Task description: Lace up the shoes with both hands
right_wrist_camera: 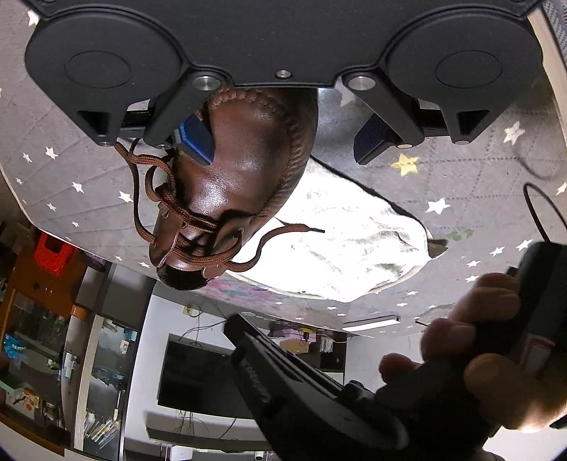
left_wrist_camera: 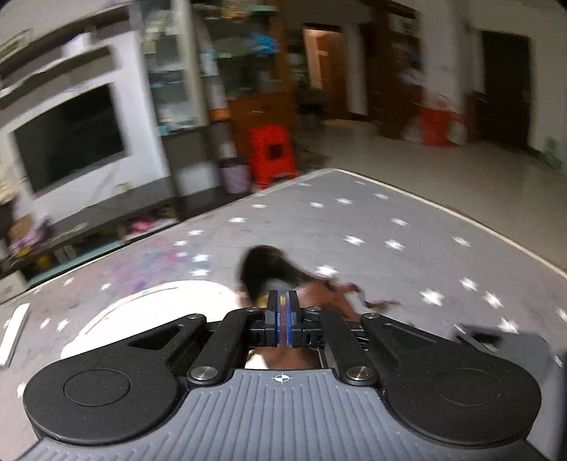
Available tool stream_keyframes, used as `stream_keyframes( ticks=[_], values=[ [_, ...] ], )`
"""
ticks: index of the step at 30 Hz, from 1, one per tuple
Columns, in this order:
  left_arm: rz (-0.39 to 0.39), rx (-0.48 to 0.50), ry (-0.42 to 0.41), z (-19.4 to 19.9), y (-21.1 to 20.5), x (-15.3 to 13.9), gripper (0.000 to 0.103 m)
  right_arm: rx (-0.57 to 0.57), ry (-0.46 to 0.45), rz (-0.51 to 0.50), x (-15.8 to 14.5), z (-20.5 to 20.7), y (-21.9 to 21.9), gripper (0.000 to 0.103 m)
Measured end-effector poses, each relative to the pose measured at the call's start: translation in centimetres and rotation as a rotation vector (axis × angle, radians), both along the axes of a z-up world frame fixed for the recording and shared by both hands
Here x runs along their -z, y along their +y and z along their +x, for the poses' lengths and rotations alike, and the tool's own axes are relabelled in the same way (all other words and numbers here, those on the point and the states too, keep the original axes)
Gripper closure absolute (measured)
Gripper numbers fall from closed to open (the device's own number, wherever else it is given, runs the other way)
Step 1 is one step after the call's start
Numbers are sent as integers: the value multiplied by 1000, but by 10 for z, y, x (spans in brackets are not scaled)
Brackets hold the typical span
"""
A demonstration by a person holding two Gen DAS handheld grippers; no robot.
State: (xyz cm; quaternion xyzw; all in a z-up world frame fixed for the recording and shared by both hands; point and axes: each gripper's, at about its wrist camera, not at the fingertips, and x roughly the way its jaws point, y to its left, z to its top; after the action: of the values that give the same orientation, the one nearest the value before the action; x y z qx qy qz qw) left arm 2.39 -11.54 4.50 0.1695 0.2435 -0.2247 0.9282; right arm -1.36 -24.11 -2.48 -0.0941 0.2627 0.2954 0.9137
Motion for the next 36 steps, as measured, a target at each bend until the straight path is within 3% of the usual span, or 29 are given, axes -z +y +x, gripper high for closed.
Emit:
stream_keyframes(
  ticks=[4, 16, 25, 28, 31, 36],
  values=[
    [78, 66, -7, 2, -11, 5, 90, 2, -1, -4, 1, 0, 1, 14],
    [326, 212, 13, 25, -40, 34, 89, 8, -6, -16, 3, -1, 5, 14],
    [371, 250, 37, 38, -47, 40, 87, 13, -9, -25, 5, -1, 8, 13],
    [369, 224, 25, 41, -52, 42, 95, 14, -10, -28, 5, -2, 9, 13],
    [366, 199, 4, 38, -53, 44, 96, 11, -12, -30, 1, -2, 3, 13],
    [409, 237, -10, 26, -59, 50, 95, 12, -13, -32, -1, -2, 2, 13]
  ],
)
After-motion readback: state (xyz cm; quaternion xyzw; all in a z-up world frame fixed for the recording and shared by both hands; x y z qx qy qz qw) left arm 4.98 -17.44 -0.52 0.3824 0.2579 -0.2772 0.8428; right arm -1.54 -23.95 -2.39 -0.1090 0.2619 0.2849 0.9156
